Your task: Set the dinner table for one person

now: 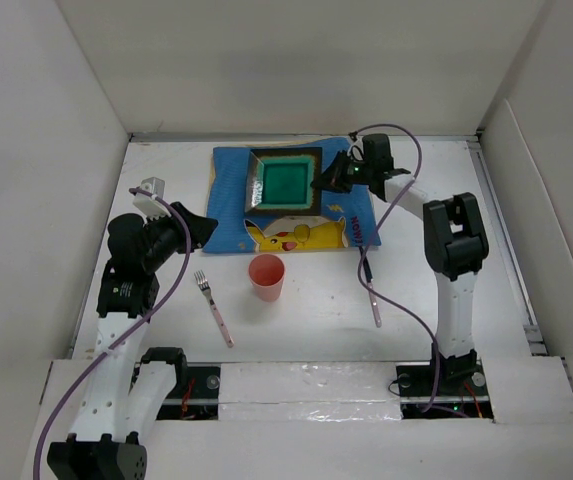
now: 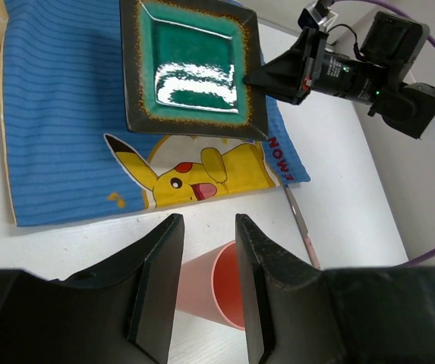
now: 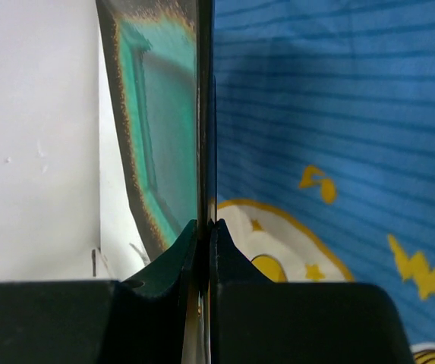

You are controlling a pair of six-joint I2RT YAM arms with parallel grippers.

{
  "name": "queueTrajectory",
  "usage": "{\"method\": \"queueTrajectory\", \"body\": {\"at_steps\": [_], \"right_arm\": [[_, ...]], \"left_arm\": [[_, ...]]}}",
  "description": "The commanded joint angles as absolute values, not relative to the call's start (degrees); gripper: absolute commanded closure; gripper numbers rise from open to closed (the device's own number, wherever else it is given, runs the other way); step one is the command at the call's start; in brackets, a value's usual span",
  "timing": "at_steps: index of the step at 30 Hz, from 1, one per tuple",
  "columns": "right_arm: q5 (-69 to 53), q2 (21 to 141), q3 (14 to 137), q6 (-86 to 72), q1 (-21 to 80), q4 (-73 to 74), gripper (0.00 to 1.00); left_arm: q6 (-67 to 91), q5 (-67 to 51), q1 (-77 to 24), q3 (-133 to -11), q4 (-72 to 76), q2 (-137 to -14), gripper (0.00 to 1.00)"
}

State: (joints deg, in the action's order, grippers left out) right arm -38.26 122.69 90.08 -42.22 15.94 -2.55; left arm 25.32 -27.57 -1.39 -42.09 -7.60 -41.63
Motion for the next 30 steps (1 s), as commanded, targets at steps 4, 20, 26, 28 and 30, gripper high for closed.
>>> {"method": "queueTrajectory", "body": {"at_steps": [4,20,26,28,30], "right_arm": [[-44.4,123.7,97.3,-47.6,15.7,-13.8,1.0],[-47.1,131.7,101.3,-42.6,14.6,-3.6,1.0],[-44.4,130.3,101.1,-37.8,14.0,1.8,0.59],[-40.0,128.6,100.8,-35.4,14.0,5.3,0.51],[-35.4,126.5,101.2,-32.2,14.0,9.3,0.45]], "left_arm": [[24.4,-28.1,-1.1,-42.5,-5.9,-41.6,0.69],[24.9,-28.5,-1.1,-42.2,-5.5,-41.7,0.69],[25.1,-28.3,-0.5,-42.1,-5.4,-41.6,0.69],[25.1,-27.4,-0.5,-42.4,-5.8,-42.2,0.68],[25.1,-27.6,0.0,-42.3,-5.9,-42.5,0.68]]}}
